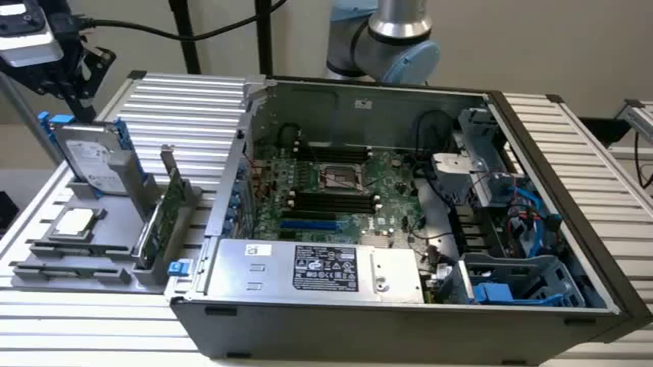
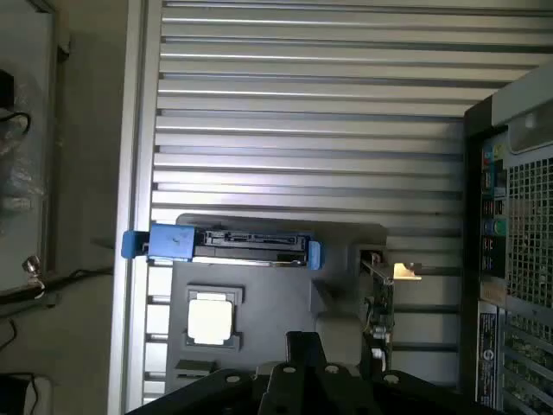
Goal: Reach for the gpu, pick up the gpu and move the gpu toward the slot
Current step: 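Reach for the gpu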
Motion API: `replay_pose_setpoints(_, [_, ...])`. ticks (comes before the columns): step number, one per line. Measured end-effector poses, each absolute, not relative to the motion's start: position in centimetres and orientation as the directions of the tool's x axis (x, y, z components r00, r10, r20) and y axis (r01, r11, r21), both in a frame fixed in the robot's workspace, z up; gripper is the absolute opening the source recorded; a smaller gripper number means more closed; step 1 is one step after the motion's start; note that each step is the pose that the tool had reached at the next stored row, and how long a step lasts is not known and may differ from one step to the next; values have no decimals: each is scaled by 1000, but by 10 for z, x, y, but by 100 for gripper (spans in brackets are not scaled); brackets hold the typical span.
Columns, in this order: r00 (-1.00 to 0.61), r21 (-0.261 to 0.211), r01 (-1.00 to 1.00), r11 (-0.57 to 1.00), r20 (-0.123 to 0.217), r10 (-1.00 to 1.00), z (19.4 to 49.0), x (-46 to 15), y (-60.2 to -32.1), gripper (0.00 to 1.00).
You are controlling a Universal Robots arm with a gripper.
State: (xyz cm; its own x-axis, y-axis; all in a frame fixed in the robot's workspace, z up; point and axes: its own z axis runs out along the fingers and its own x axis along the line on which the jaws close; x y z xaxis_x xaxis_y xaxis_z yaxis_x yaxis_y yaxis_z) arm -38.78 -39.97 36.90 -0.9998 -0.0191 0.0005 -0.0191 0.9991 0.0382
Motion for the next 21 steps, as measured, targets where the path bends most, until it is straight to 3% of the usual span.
replay_pose_setpoints(14, [-1000,38,-19,999,1,-19,369,-388,-400,11])
replay_pose_setpoints(21, [-1000,38,-19,999,0,-19,368,-370,-414,11])
